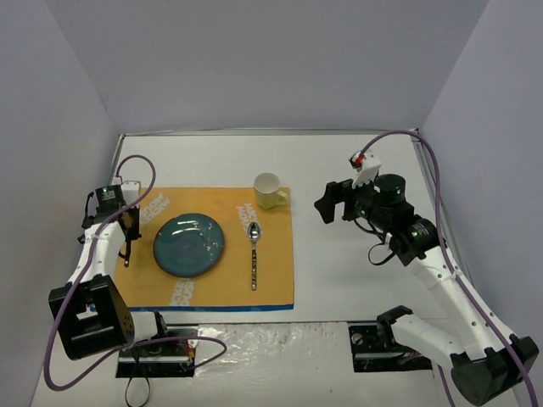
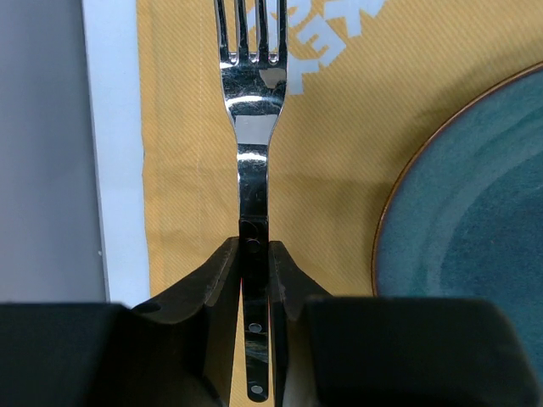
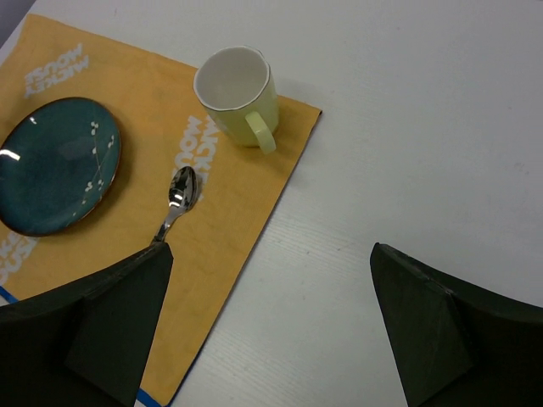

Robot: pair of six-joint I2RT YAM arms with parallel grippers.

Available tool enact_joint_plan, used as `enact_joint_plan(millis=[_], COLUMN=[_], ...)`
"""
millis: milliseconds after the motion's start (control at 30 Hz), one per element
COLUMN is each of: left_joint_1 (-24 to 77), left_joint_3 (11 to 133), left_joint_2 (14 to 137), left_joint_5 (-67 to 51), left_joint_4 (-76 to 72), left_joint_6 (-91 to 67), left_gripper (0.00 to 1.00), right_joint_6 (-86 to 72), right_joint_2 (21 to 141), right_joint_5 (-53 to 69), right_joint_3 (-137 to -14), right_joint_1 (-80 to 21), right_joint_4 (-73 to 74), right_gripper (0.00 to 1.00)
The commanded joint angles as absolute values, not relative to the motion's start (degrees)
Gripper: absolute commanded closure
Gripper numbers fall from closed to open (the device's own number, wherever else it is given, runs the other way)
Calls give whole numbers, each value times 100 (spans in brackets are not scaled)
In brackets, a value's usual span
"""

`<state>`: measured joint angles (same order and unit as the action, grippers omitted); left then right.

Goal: Set the dinner table for one person

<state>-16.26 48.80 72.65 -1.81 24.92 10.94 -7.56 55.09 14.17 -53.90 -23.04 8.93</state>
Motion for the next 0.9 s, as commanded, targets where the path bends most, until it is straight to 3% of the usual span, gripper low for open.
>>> enact_joint_plan(millis=[0,700,867], left_joint_1=[-1812,-2003,-2001], left_joint_3=[4789,4928,4987], left_joint_2=[7358,8420,8619], left_joint_5=[-300,-53,75], left_joint_4=[2261,2898,2927], left_joint_6=[1620,1935,1916], left_gripper=[100,100,96], right_joint_6=[-238,-62,-62], right_joint_2=[5179,5062,5080], right_joint_5=[900,669,638], right_joint_3=[-5269,-5133,-5142], right_joint_1=[-2404,-2451,-2452], right_joint_4=[759,853,853], right_gripper=[0,0,0])
